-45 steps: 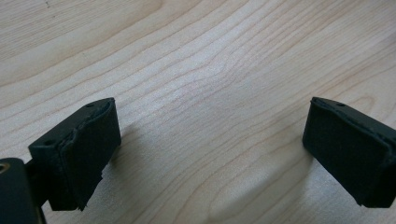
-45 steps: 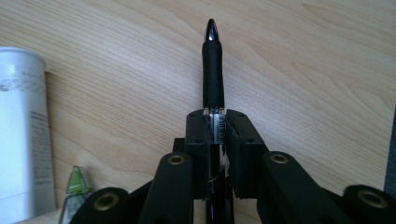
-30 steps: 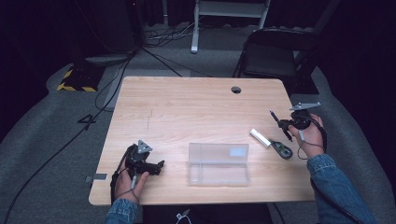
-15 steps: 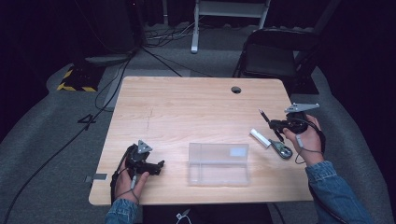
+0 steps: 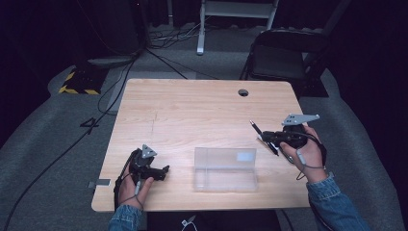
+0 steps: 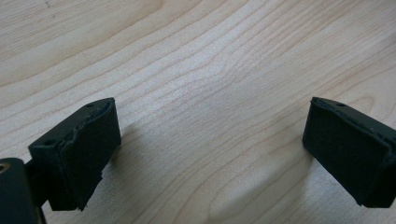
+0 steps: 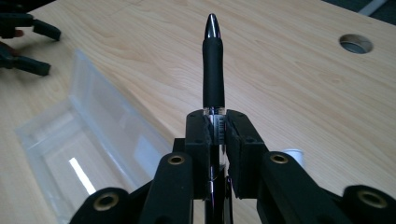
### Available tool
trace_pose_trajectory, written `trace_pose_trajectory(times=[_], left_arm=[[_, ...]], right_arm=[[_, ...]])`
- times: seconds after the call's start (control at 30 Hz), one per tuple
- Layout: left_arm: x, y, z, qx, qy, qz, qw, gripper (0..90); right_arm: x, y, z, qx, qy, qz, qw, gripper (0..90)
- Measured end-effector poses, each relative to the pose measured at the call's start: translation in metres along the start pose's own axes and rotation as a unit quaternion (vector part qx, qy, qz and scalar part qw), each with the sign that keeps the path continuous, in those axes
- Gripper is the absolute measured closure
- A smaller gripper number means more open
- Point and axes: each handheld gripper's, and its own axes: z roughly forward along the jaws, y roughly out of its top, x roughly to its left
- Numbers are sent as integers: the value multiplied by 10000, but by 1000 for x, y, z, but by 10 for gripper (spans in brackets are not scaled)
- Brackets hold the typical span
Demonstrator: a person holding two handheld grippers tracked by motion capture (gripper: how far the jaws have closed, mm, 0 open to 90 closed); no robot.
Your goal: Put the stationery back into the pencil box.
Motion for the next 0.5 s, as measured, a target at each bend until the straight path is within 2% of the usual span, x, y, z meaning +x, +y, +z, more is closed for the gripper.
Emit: trace_pose_trajectory(times=[0.17, 0.23, 0.5], left_arm=[[0, 0, 0, -1, -1, -2, 10000, 46], [0, 0, 0, 1, -1, -1, 10000, 46], [0, 0, 0, 0, -1, -1, 10000, 46]], right_arm=[[14, -6, 8, -260, 371, 102, 9989, 800], [19, -6, 14, -150, 439, 21, 9989, 800], [36, -5, 19, -83, 600, -189, 9980, 800]])
